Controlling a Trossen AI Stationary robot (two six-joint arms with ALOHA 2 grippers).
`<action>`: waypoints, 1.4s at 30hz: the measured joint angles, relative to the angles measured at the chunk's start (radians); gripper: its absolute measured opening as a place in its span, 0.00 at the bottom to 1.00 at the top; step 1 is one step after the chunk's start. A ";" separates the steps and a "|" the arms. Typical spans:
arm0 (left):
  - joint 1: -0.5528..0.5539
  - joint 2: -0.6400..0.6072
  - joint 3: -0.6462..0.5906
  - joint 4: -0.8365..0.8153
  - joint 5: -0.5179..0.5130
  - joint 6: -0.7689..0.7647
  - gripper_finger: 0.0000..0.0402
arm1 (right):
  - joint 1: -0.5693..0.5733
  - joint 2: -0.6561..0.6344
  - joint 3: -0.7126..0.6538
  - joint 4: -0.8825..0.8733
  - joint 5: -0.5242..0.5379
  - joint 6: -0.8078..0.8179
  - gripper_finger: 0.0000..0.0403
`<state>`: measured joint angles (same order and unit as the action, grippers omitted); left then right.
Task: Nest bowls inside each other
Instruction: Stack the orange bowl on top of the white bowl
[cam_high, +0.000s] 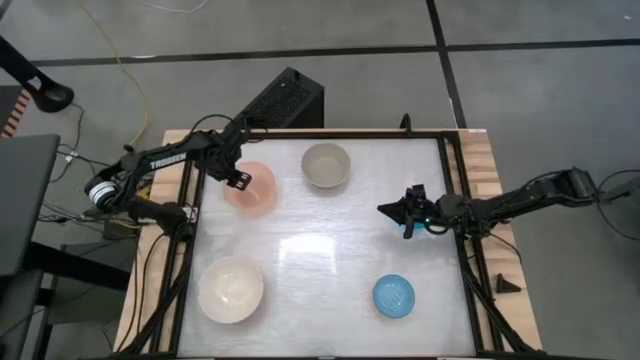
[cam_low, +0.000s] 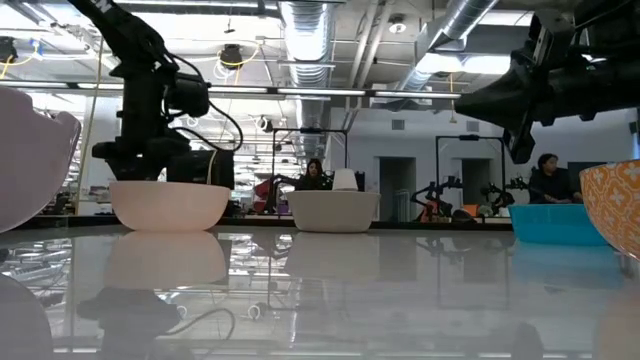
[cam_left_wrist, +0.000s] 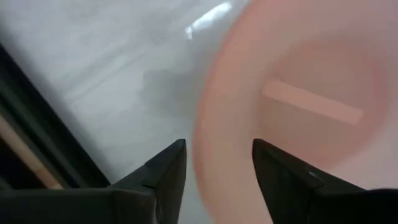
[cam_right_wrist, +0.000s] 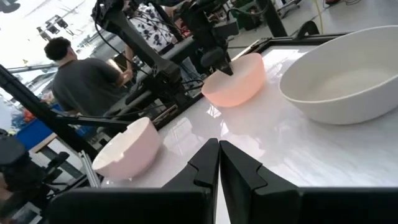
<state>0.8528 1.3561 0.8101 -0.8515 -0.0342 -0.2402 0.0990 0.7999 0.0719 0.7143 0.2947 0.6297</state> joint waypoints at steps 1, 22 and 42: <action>0.000 0.004 0.000 -0.003 0.007 0.002 0.38 | 0.000 0.005 0.000 0.002 0.000 0.000 0.12; -0.191 -0.450 0.117 -0.235 0.546 -0.053 0.00 | -0.009 0.040 0.000 0.025 0.004 -0.002 0.12; -1.221 -0.347 0.123 -0.227 0.202 -0.566 0.00 | -0.063 0.040 0.000 0.033 0.007 -0.001 0.12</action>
<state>-0.3679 1.0087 0.9329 -1.0790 0.1673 -0.8061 0.0364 0.8398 0.0719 0.7477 0.3019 0.6289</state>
